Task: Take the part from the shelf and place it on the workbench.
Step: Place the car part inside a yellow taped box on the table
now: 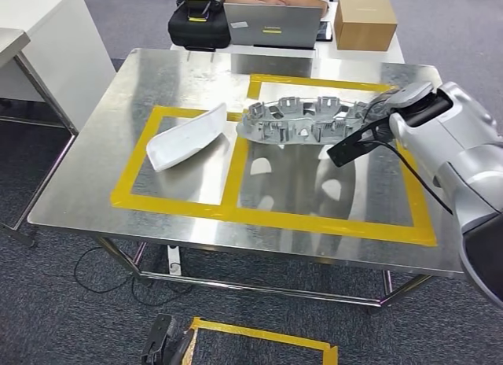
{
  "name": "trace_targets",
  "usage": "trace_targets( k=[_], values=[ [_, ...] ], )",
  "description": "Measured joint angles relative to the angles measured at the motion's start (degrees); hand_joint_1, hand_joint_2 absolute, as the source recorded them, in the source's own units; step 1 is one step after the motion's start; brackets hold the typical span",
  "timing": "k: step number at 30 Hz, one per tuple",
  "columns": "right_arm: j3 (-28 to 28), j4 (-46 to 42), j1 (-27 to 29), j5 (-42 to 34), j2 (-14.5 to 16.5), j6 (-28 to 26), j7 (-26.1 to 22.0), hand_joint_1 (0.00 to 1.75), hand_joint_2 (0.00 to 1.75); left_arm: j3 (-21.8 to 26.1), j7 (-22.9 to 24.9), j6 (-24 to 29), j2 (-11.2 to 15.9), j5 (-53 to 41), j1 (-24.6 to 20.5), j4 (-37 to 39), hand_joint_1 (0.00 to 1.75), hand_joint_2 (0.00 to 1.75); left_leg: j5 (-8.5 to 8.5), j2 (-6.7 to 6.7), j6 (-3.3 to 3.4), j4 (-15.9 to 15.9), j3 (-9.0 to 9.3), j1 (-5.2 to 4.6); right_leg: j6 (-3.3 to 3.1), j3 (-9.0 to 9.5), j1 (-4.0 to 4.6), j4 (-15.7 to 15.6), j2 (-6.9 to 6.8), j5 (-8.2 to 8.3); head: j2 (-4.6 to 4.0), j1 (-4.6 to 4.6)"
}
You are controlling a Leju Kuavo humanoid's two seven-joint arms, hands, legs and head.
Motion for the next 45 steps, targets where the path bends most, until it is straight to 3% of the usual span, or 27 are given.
trace_targets(
  k=[15, 21, 25, 27, 29, 33, 36, 40, 42, 44, 45],
  values=[
    [0.9, -0.6, -0.2, -6.3, -2.7, -1.7, 3.4, 0.0, 0.0, -0.7, -0.1, 1.2, 0.5, 1.8, 0.0, 0.0, 0.0, 0.0, 0.0, 0.0, 0.01, 0.0, -0.02, -0.01, 0.0, 0.02, -0.01, 0.0, -0.01, 0.0, 0.0, 0.0],
    [-4.1, -2.2, -0.3, -16.8, -5.3, -10.1, 6.1, 0.0, 0.0, -0.6, -1.7, 3.4, 0.6, 3.8, 0.6, 0.0, 0.0, 0.0, -0.02, -0.04, 0.03, 0.0, -0.02, 0.0, 0.0, 0.01, 0.01, 0.0, -0.13, -0.01, 0.0, -0.01],
    [-10.5, -7.7, 2.5, -27.8, -9.9, -19.8, 4.6, 0.0, 0.0, -0.5, -2.1, 3.7, 0.7, 4.7, 1.5, 0.0, 0.0, 0.0, -0.05, -0.12, 0.05, 0.0, -0.03, 0.01, 0.01, 0.12, 0.02, -0.1, -0.26, -0.03, 0.0, -0.02],
    [-15.9, -13.1, 7.9, -34.9, -12.7, -23.8, 2.8, 0.0, 0.0, -0.4, -2.1, 4.3, 0.9, 4.9, 2.0, 0.0, 0.0, 0.0, -0.13, -0.17, 0.11, 0.0, 0.13, 0.13, 0.02, 0.46, 0.16, -0.4, -0.34, -0.04, 0.0, -0.01],
    [-22.8, -20.1, 16.9, -41.3, -15.4, -27.1, 0.4, 0.0, 0.0, -0.3, -2.5, 4.8, 1.1, 5.2, 2.9, 0.0, 0.0, 0.0, -0.26, -0.3, 0.22, 0.0, 0.35, 0.29, 0.06, 0.89, 0.33, -0.7, -0.48, -0.07, 0.0, 0.05],
    [-40.6, -39.3, 43.7, -56.0, -17.6, -28.1, -6.9, 0.0, 0.0, 0.5, -4.5, 5.3, 1.5, 5.6, 5.0, 0.0, 0.0, 0.0, -0.64, -1.06, 0.63, 0.1, 0.51, 0.35, 0.48, 1.53, 0.36, -1.1, -1.22, -0.4, 0.0, 0.14],
    [-53.3, -53.5, 63.1, -63.3, -15.0, -24.3, -9.8, 0.0, 0.0, 1.2, -5.0, 5.9, 1.7, 5.6, 6.2, 0.0, 0.0, 0.0, -0.93, -1.5, 1.03, 0.1, 0.41, 0.09, 0.88, 1.63, 0.13, -1.2, -1.65, -0.7, 0.0, 0.09],
    [-64.1, -67.4, 80.1, -66.1, -9.5, -23.0, -10.5, 0.0, 0.0, 2.3, -5.2, 6.6, 1.6, 5.6, 7.1, 0.0, 0.0, 0.0, -0.36, -1.43, 1.61, -0.9, 0.96, 0.3, 1.33, 1.49, 0.03, -0.9, -1.41, -1.44, 0.0, 0.15],
    [-67.8, -72.1, 86.0, -67.2, -6.4, -23.4, -9.9, 0.0, 0.0, 2.7, -5.3, 7.0, 1.5, 5.9, 7.1, 0.0, 0.0, 0.0, 0.07, -1.23, 1.88, -1.7, 1.37, 0.66, 1.5, -0.32, 0.04, 3.0, -0.83, -4.31, 0.0, 0.39],
    [-70.8, -75.0, 90.5, -70.0, -3.3, -22.8, -8.8, 0.0, 0.0, 3.4, -5.4, 7.3, 1.5, 6.1, 7.2, 0.0, 0.0, 0.0, 0.14, -1.07, 1.96, -1.8, 1.32, 0.67, 1.75, -3.63, -0.04, 10.6, -0.49, -7.82, 0.0, 0.52],
    [-72.1, -76.1, 92.4, -71.3, -1.8, -22.5, -8.4, 0.0, 0.0, 3.6, -5.5, 7.3, 1.5, 6.2, 7.3, 0.0, 0.0, 0.0, 0.14, -1.0, 1.95, -1.8, 1.29, 0.67, 1.9, -4.93, -0.12, 13.5, -0.46, -8.54, 0.0, 0.51]
  ],
)
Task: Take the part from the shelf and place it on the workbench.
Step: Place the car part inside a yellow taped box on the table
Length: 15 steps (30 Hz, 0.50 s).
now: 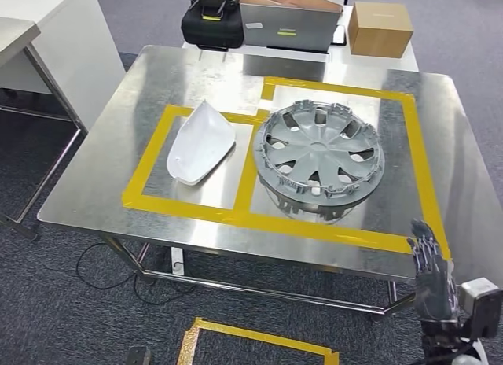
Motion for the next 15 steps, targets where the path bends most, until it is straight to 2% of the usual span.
trace_targets(
  k=[1, 2, 4, 5, 6, 8, 10, 11, 12, 14, 15],
  values=[
    [-1.2, -0.9, 1.6, -1.0, 1.4, 0.3, 0.3, 0.0, 0.0, 0.2, 0.0, 0.0, 0.0, 0.0, 0.1, 0.0, 0.0, 0.0, 0.0, 0.06, -0.04, 0.0, -0.02, 0.03, 0.15, -0.42, -0.12, 1.0, 0.01, 0.41, 0.0, -0.01],
    [-2.3, -1.7, 2.9, -1.8, 2.8, 0.4, 0.3, 0.0, 0.0, 0.4, -0.1, 0.1, 0.0, 0.1, 0.1, 0.0, 0.0, 0.0, -0.02, 0.11, -0.14, 0.1, -0.04, 0.1, 0.3, 0.31, -0.29, -0.4, 0.0, 1.89, 0.0, -0.01],
    [-4.3, -3.1, 4.5, -3.2, 5.4, 0.3, 0.1, 0.0, 0.0, 0.6, -0.1, 0.4, -0.1, 0.1, 0.1, 0.0, 0.0, 0.0, -0.13, 0.14, -0.69, 0.5, -0.13, 0.27, 0.68, 4.4, -0.67, -8.0, 0.01, 5.43, 0.0, 0.01],
    [-5.4, -3.5, 5.1, -4.0, 7.1, 0.3, 0.0, 0.0, 0.0, 0.9, 0.1, 0.7, -0.2, 0.1, 0.1, 0.0, 0.0, 0.0, -0.18, 0.11, -1.13, 0.7, -0.26, 0.28, 0.59, 6.35, -0.69, -11.4, 0.18, 6.51, 0.0, 0.07],
    [-6.6, -3.9, 5.8, -4.5, 8.9, 0.3, 0.2, 0.0, 0.0, 1.1, 0.2, 1.0, -0.2, 0.0, 0.1, 0.0, 0.0, 0.0, -0.17, 0.05, -1.6, 0.9, -0.36, 0.21, 0.38, 7.6, -0.68, -13.6, 0.35, 6.87, 0.0, 0.1],
    [-9.1, -4.1, 7.3, -4.2, 12.8, 0.3, 1.0, 0.0, 0.0, 1.5, 0.8, 1.7, -0.3, -0.1, 0.2, 0.0, 0.0, 0.0, 0.07, -0.07, -2.38, 1.1, -0.55, 0.1, -0.66, 7.97, -0.48, -14.3, 0.64, 6.85, 0.0, 0.13],
    [-11.2, -3.6, 8.7, -2.3, 16.0, 0.2, 1.7, 0.0, 0.0, 1.7, 1.4, 2.2, -0.4, -0.5, 0.4, 0.0, 0.0, 0.0, -0.38, 0.06, -2.96, 1.6, -0.8, 0.2, -1.79, 7.34, -0.57, -14.3, 0.5, 7.13, 0.0, 0.05],
    [-12.3, -2.9, 9.1, -1.0, 17.4, 0.0, 1.9, 0.0, 0.0, 1.8, 1.5, 2.4, -0.4, -0.7, 0.5, 0.0, 0.0, 0.0, -1.71, 0.25, -3.24, 2.8, -1.28, 0.25, -2.35, 7.03, -0.61, -14.4, 0.4, 7.44, 0.0, -0.09],
    [-13.4, -1.8, 9.2, 0.1, 18.6, -0.5, 2.1, 0.0, 0.0, 1.8, 1.6, 2.5, -0.4, -1.0, 0.5, 0.0, 0.0, 0.0, -3.8, 0.46, -3.48, 5.2, -2.12, 0.29, -2.86, 6.6, -0.61, -14.4, 0.29, 7.79, 0.0, -0.28],
    [-15.6, 1.3, 9.6, 2.9, 20.5, -2.7, 2.4, 0.0, 0.87, 2.0, 1.7, 2.6, -0.4, -1.3, 0.4, 0.0, 0.0, 0.0, -8.75, 0.76, -3.8, 12.2, -4.37, 0.3, -3.43, 5.79, -0.35, -14.4, -0.02, 8.46, 0.0, -0.58],
    [-16.7, 3.3, 9.6, 4.7, 21.2, -4.2, 2.5, 0.0, 1.31, 2.2, 1.7, 2.5, -0.4, -1.5, 0.5, 0.0, 0.0, 0.0, -10.19, 0.8, -3.82, 15.2, -5.0, 0.29, -3.53, 5.26, -0.19, -14.4, -0.19, 8.83, 0.0, -0.62]
  ],
)
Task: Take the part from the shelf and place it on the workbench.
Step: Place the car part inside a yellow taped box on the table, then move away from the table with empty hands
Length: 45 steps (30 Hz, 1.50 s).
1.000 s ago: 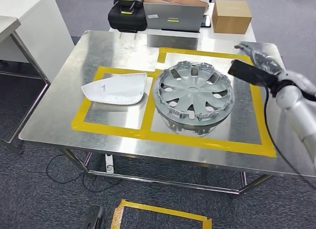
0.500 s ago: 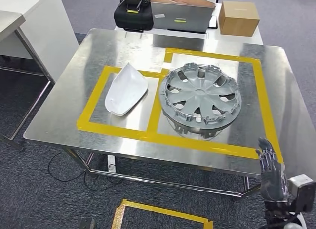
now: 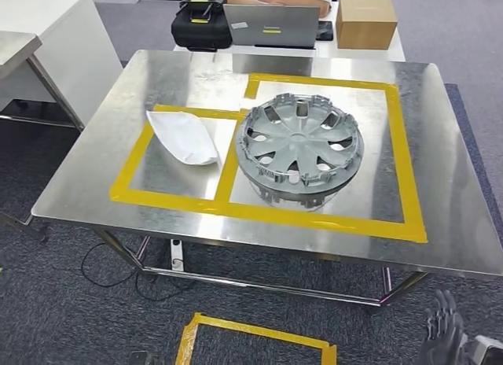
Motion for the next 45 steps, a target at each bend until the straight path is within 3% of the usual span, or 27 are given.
trace_targets(
  k=[1, 2, 4, 6, 7, 8, 10, 11, 13, 15, 16, 17, 19, 21, 22, 23, 25, 26, 28, 30, 32, 33, 35, 37, 40, 42, 45],
  values=[
    [-1.1, 2.3, -0.1, 1.7, 0.6, -1.6, -0.1, 0.0, 1.75, 0.2, 0.0, -0.1, 0.0, -0.2, 0.0, 0.0, 0.0, 0.0, -0.31, 0.03, 0.1, 1.3, 0.2, -0.02, -0.07, -0.5, 0.17, 0.0, -0.14, 0.39, 0.0, 0.01],
    [-2.3, 4.9, -0.5, 2.8, 1.1, -3.1, -0.2, 0.0, 1.75, 0.4, 0.0, -0.1, 0.0, -0.4, 0.1, 0.0, 0.0, 0.0, 0.52, 0.05, 0.32, 0.4, 1.46, -0.05, -0.1, -0.98, 0.32, 0.0, -0.21, 0.77, 0.0, 0.01],
    [-4.7, 10.2, -1.5, 1.4, 2.0, -5.5, 0.4, 0.0, 1.75, 0.7, 0.1, -0.2, 0.0, -0.8, 0.0, 0.0, 0.0, 0.0, 3.64, 0.06, 1.16, -7.1, 6.62, -0.27, -0.09, -1.76, 0.59, 0.0, -0.21, 1.55, 0.0, 0.01],
    [-6.7, 15.2, -2.6, -3.7, 2.8, -6.6, 3.0, 0.0, 0.87, 0.8, 0.2, -0.1, 0.0, -1.4, -0.1, 0.0, 0.0, 0.0, 5.27, 0.1, 1.86, -14.7, 11.13, -0.64, 0.19, -2.24, 0.8, 0.0, -0.23, 2.32, 0.0, 0.05],
    [-7.3, 17.7, -2.9, -6.5, 3.1, -6.9, 4.5, 0.0, 0.87, 0.8, 0.3, -0.1, -0.1, -1.5, -0.1, 0.0, 0.0, 0.0, 5.43, 0.13, 2.0, -16.4, 12.02, -0.83, 0.44, -2.34, 0.79, 0.0, -0.28, 2.7, 0.0, 0.04],
    [-7.6, 20.3, -3.0, -8.8, 3.4, -7.2, 5.7, 0.0, 0.44, 0.8, 0.4, 0.0, -0.1, -1.6, -0.1, 0.0, 0.0, 0.0, 5.55, 0.14, 2.02, -16.9, 12.08, -0.98, 0.77, -2.39, 0.75, -0.1, -0.32, 3.11, 0.0, 0.02],
    [-7.9, 24.8, -3.0, -11.4, 3.8, -7.8, 6.7, 0.0, 0.44, 1.0, 0.6, 0.1, -0.2, -1.7, 0.1, 0.0, 0.0, 0.0, 6.58, 0.29, 2.36, -17.4, 11.42, -0.92, 1.46, -2.59, 0.62, -0.1, -0.26, 3.31, 0.0, -0.07],
    [-7.9, 26.7, -2.9, -11.8, 4.0, -8.0, 6.6, 0.0, 0.0, 1.1, 0.7, 0.2, -0.3, -1.7, 0.1, 0.0, 0.0, 0.0, 7.24, 0.42, 2.75, -17.6, 10.94, -0.79, 1.74, -3.11, 0.6, 0.6, -0.12, 2.2, 0.0, -0.04],
    [-8.0, 29.9, -3.0, -10.1, 4.1, -8.1, 6.2, 0.0, 0.0, 1.4, 0.9, 0.4, -0.5, -1.6, 0.2, 0.0, 0.0, 0.0, 8.52, 0.7, 3.24, -17.9, 9.6, -0.58, 2.14, -4.83, 0.52, 5.2, 0.16, -2.8, 0.0, 0.03],
    [-8.0, 32.7, -3.2, -6.7, 4.2, -8.2, 5.7, 0.0, 0.0, 1.9, 1.1, 0.5, -0.7, -1.7, 0.3, 0.0, 0.0, 0.0, 9.67, 0.83, 3.26, -17.8, 8.03, -0.61, 2.43, -6.28, 0.48, 12.3, 0.21, -7.35, 0.0, 0.04],
    [-8.0, 33.9, -3.3, -5.4, 4.2, -8.1, 5.4, 0.0, 0.44, 2.1, 1.2, 0.5, -0.7, -1.7, 0.3, 0.0, 0.0, 0.0, 10.23, 0.91, 3.19, -17.7, 7.26, -0.62, 2.54, -6.23, 0.47, 14.7, 0.2, -7.74, 0.0, 0.01],
    [-8.0, 34.9, -3.4, -4.1, 4.2, -8.0, 5.1, 0.0, 0.87, 2.2, 1.2, 0.5, -0.8, -1.7, 0.3, 0.0, 0.0, 0.0, 10.76, 0.96, 3.1, -17.6, 6.49, -0.62, 2.62, -5.37, 0.45, 15.3, 0.2, -6.82, 0.0, 0.02],
    [-8.2, 36.9, -3.8, 0.4, 4.2, -7.1, 4.3, 0.0, 1.75, 2.4, 1.2, 0.3, -0.9, -1.9, 0.4, 0.0, 0.0, 0.0, 11.44, 0.99, 2.76, -17.1, 5.17, -0.54, 2.69, -0.61, 0.39, 10.3, 0.2, -3.46, 0.0, 0.03],
    [-8.8, 39.7, -4.9, 7.8, 4.1, -5.2, 3.4, 0.0, 1.75, 2.7, 0.8, 0.0, -1.0, -2.3, 0.4, -0.1, 0.0, 0.0, 11.83, 0.99, 2.18, -16.3, 4.2, -0.65, 2.48, 5.72, 0.43, 1.5, 0.29, -2.99, 0.0, 0.06],
    [-9.3, 41.5, -5.6, 11.6, 4.0, -4.3, 3.2, 0.0, 1.75, 3.0, 0.6, -0.2, -1.0, -2.6, 0.4, -0.1, 0.0, 0.0, 12.11, 1.01, 1.83, -16.0, 3.91, -0.74, 2.18, 7.47, 0.47, -1.5, 0.33, -3.62, 0.0, 0.06],
    [-9.8, 43.6, -6.3, 15.3, 3.9, -4.0, 3.2, 0.0, 1.75, 3.2, 0.3, -0.4, -1.0, -3.0, 0.3, -0.2, 0.0, 0.0, 12.4, 1.04, 1.52, -15.8, 3.69, -0.81, 1.81, 8.18, 0.55, -3.0, 0.34, -4.3, 0.0, 0.04],
    [-11.2, 48.2, -7.7, 22.0, 3.4, -5.1, 4.1, 0.0, 1.75, 3.7, 0.0, -0.6, -0.9, -3.8, 0.3, -0.2, 0.0, 0.0, 12.7, 1.03, 0.99, -15.5, 3.44, -0.72, 0.82, 7.59, 0.55, -3.4, 0.16, -4.23, 0.0, 0.06],
    [-12.1, 50.7, -8.4, 24.6, 3.1, -6.1, 4.8, 0.0, 1.75, 3.9, -0.1, -0.7, -0.9, -4.1, 0.4, -0.2, 0.0, 0.0, 11.93, 1.01, 0.7, -14.6, 3.11, -0.64, 0.34, 7.44, 0.53, -3.4, 0.01, -3.99, 0.0, -0.03],
    [-13.6, 54.9, -9.7, 28.1, 2.6, -8.2, 6.3, 0.0, 1.75, 4.2, -0.1, -0.8, -0.7, -4.8, 0.4, -0.2, 0.0, 0.0, 8.17, 0.97, 0.1, -9.6, 1.34, -0.47, -0.45, 7.04, 0.51, -3.5, -0.26, -3.46, 0.0, -0.3],
    [-14.7, 58.4, -11.0, 30.7, 2.1, -10.1, 7.2, 0.0, 0.87, 4.6, 0.0, -0.7, -0.6, -5.7, 0.4, -0.2, 0.0, 0.0, 3.91, 0.98, -0.29, -1.9, -1.13, -0.39, -0.79, 6.56, 0.7, -3.4, -0.43, -3.06, 0.0, -0.44],
    [-15.6, 61.5, -12.3, 32.5, 1.7, -10.9, 7.7, 0.0, 0.0, 4.8, 0.4, -0.6, -0.6, -6.8, 0.4, -0.2, 0.0, 0.0, 3.43, 0.97, -0.14, 1.0, -1.3, -0.39, -0.87, 6.26, 0.99, -3.3, -0.52, -2.81, 0.0, -0.43],
    [-16.0, 62.9, -13.0, 33.0, 1.5, -10.8, 7.9, 0.0, 0.0, 4.9, 0.7, -0.6, -0.5, -7.3, 0.4, -0.2, 0.0, 0.0, 4.84, 0.97, 0.15, -0.8, 0.08, -0.43, -0.88, 6.39, 1.17, -3.3, -0.52, -2.74, 0.0, -0.43],
    [-16.6, 65.3, -14.2, 34.0, 1.2, -10.5, 8.1, 0.0, 0.0, 4.9, 1.1, -0.5, -0.3, -8.2, 0.3, -0.2, 0.0, 0.0, 8.52, 0.93, 1.29, -8.5, 4.43, -0.68, -0.87, 6.59, 1.5, -3.2, -0.5, -2.71, 0.0, -0.37],
    [-16.8, 67.4, -15.4, 35.2, 0.8, -10.3, 8.3, 0.0, 0.0, 4.8, 1.3, -0.5, -0.1, -8.9, 0.3, -0.2, 0.0, 0.0, 10.21, 0.99, 2.29, -14.0, 7.06, -1.1, -0.58, 6.18, 1.59, -3.0, -0.49, -2.53, 0.01, -0.27],
    [-16.8, 70.1, -16.9, 37.1, 0.2, -10.0, 8.6, 0.0, 0.0, 4.8, 1.3, -0.6, 0.2, -9.6, 0.1, -0.2, 0.0, 0.0, 10.35, 1.09, 2.73, -16.1, 7.29, -1.29, 0.25, 5.69, 1.47, -3.0, -0.53, -2.28, 0.0, -0.32],
    [-16.8, 71.2, -17.5, 37.7, -0.1, -10.0, 8.7, 0.0, 0.0, 4.8, 1.3, -0.6, 0.2, -9.7, -0.2, -0.2, 0.0, 0.0, 10.59, 1.15, 3.01, -17.7, 7.52, -0.86, 0.87, 4.33, 1.53, -1.0, -0.28, -3.8, 0.0, -0.16],
    [-16.7, 72.5, -18.1, 38.1, -0.7, -10.0, 8.8, 0.0, 0.0, 4.8, 1.3, -0.7, 0.2, -9.9, -0.4, -0.2, 0.0, 0.0, 10.79, 1.2, 3.24, -18.1, 7.3, -0.62, 1.76, -1.23, 1.2, 9.8, 0.18, -8.68, 0.0, 0.2]
  ],
)
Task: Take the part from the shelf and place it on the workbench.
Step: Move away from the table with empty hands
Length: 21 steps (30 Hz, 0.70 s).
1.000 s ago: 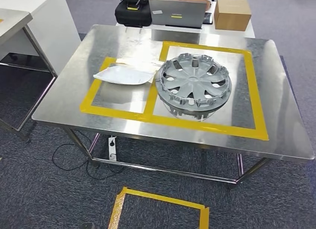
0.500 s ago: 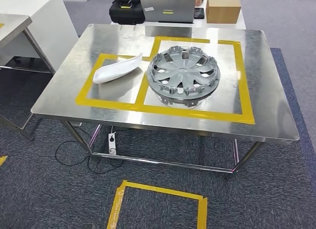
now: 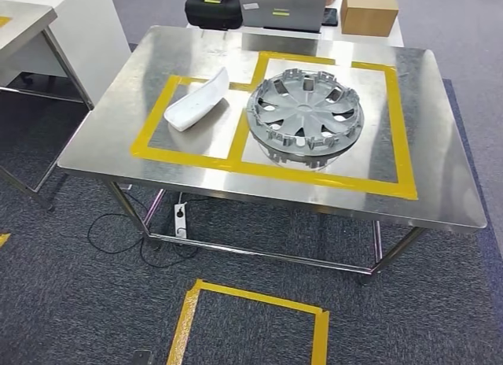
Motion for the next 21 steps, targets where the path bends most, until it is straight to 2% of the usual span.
trace_targets(
  k=[1, 2, 3, 5, 6, 7, 8, 10, 11, 12, 13, 15, 16, 17, 18, 19, 21],
  values=[
    [0.0, 0.3, -0.1, 0.1, -0.2, 0.0, 0.0, 0.0, 0.0, 0.0, 0.0, 0.0, 0.0, 0.0, 0.0, 0.0, 0.0, 0.0, -0.01, 0.02, -0.01, 0.1, -0.08, 0.01, 0.24, -1.69, -0.15, 3.2, 0.01, -0.67, 0.0, 0.01],
    [0.0, 0.6, -0.1, 0.1, -0.4, 0.0, 0.0, 0.0, 0.0, 0.0, 0.0, 0.0, 0.0, -0.1, 0.0, 0.0, 0.0, 0.0, -0.04, 0.02, -0.04, 0.3, -0.12, 0.05, 0.46, -2.57, -0.31, 4.6, 0.02, -0.28, 0.0, 0.0],
    [0.0, 0.8, -0.1, 0.2, -0.5, 0.0, 0.0, 0.0, 0.0, 0.0, 0.0, 0.0, 0.0, -0.1, 0.0, 0.0, 0.0, 0.0, -0.1, 0.0, -0.12, 0.4, -0.13, 0.12, 0.67, -2.23, -0.48, 3.5, 0.01, 1.32, 0.0, 0.01],
    [0.1, 1.3, -0.3, 0.9, -0.7, 0.0, 0.3, 0.0, 0.0, 0.0, 0.1, -0.1, 0.0, -0.2, 0.0, 0.0, 0.0, 0.0, -0.39, -0.11, -0.54, 1.0, -0.18, 0.26, 1.07, 1.09, -0.85, -4.1, 0.02, 5.68, 0.0, 0.03],
    [0.2, 1.6, -0.5, 1.5, -0.7, 0.1, 0.6, 0.0, 0.0, 0.0, 0.2, -0.1, 0.1, -0.4, -0.1, 0.0, 0.0, 0.0, -0.61, -0.15, -0.87, 1.5, -0.37, 0.21, 1.07, 2.75, -0.95, -7.8, 0.09, 6.94, 0.0, 0.09],
    [0.4, 1.9, -0.8, 2.2, -0.8, 0.1, 1.2, 0.0, 0.0, 0.0, 0.4, 0.0, 0.1, -0.7, -0.1, 0.0, 0.0, 0.0, -0.74, -0.16, -1.23, 1.9, -0.62, 0.13, 0.86, 3.82, -0.97, -10.1, 0.18, 7.46, 0.0, 0.06],
    [0.6, 2.3, -1.0, 2.9, -0.9, 0.2, 1.8, 0.0, 0.0, -0.1, 0.7, 0.1, 0.2, -1.0, -0.2, 0.0, 0.0, 0.0, -0.78, -0.16, -1.57, 2.2, -0.89, 0.02, 0.52, 4.18, -0.89, -10.9, 0.29, 7.27, 0.0, 0.03],
    [1.4, 3.1, -1.2, 4.5, -1.1, 0.3, 3.1, 0.0, 0.0, -0.2, 1.4, 0.2, 0.3, -1.6, -0.3, 0.0, 0.0, 0.0, -0.57, -0.18, -2.15, 2.5, -1.26, 0.02, -0.47, 4.03, -0.81, -10.8, 0.28, 7.61, 0.0, -0.06],
    [1.8, 3.4, -1.3, 5.4, -1.2, 0.3, 3.7, 0.0, 0.0, -0.3, 1.6, 0.1, 0.3, -1.8, -0.3, 0.0, 0.0, 0.0, -0.98, -0.21, -2.45, 2.9, -1.46, 0.08, -0.87, 3.87, -0.85, -10.8, 0.19, 7.9, 0.0, -0.11],
    [2.3, 3.7, -1.4, 6.3, -1.4, 0.3, 4.3, 0.0, 0.0, -0.3, 1.8, 0.0, 0.4, -2.0, -0.3, 0.0, 0.0, 0.0, -2.05, -0.24, -2.75, 4.1, -1.91, 0.15, -1.27, 3.68, -0.94, -10.9, 0.09, 8.22, 0.0, -0.22],
    [2.8, 3.9, -1.5, 7.2, -1.5, 0.3, 4.9, 0.0, 0.0, -0.3, 1.9, -0.1, 0.4, -2.1, -0.3, 0.0, 0.0, 0.0, -3.88, -0.27, -3.04, 6.3, -2.74, 0.23, -1.6, 3.43, -1.02, -10.9, -0.02, 8.47, 0.0, -0.36],
    [3.8, 4.3, -1.6, 8.6, -1.9, 0.3, 6.1, 0.0, 0.0, -0.3, 1.9, -0.5, 0.4, -2.4, -0.4, 0.0, 0.0, 0.0, -8.41, -0.27, -3.49, 13.5, -5.26, 0.37, -2.02, 2.75, -0.92, -10.8, -0.17, 8.88, 0.0, -0.6],
    [4.2, 4.5, -1.7, 9.0, -2.1, 0.3, 6.6, 0.0, 0.0, -0.3, 1.9, -0.6, 0.4, -2.5, -0.4, 0.0, 0.0, 0.0, -9.9, -0.27, -3.58, 16.8, -6.26, 0.41, -2.11, 2.32, -0.84, -10.7, -0.24, 9.09, 0.0, -0.6],
    [4.5, 4.7, -1.7, 9.4, -2.2, 0.3, 7.1, 0.0, 0.0, -0.3, 1.9, -0.6, 0.4, -2.6, -0.4, 0.0, 0.0, 0.0, -10.36, -0.27, -3.57, 18.5, -6.51, 0.43, -2.16, 1.88, -0.76, -10.6, -0.28, 9.33, 0.0, -0.6],
    [4.8, 4.8, -1.8, 9.6, -2.4, 0.3, 7.4, 0.0, 0.0, -0.3, 1.9, -0.7, 0.4, -2.6, -0.5, 0.0, 0.0, 0.0, -9.68, -0.27, -3.45, 17.8, -5.73, 0.44, -2.16, 1.45, -0.69, -10.5, -0.28, 9.57, 0.0, -0.6],
    [5.1, 4.9, -1.8, 9.7, -2.5, 0.3, 7.6, 0.0, 0.0, -0.3, 1.9, -0.7, 0.4, -2.6, -0.5, 0.0, 0.0, 0.0, -8.11, -0.27, -3.22, 14.9, -3.86, 0.43, -2.13, 1.08, -0.63, -10.4, -0.24, 9.83, 0.0, -0.6],
    [5.5, 5.0, -1.9, 9.8, -2.6, 0.3, 7.8, 0.0, 0.0, -0.3, 1.8, -0.7, 0.4, -2.7, -0.8, 0.1, 0.0, 0.0, -5.11, -0.29, -2.52, 6.5, 0.9, 0.27, -1.93, 0.51, -0.45, -10.2, -0.17, 10.39, 0.0, -0.6]
  ],
)
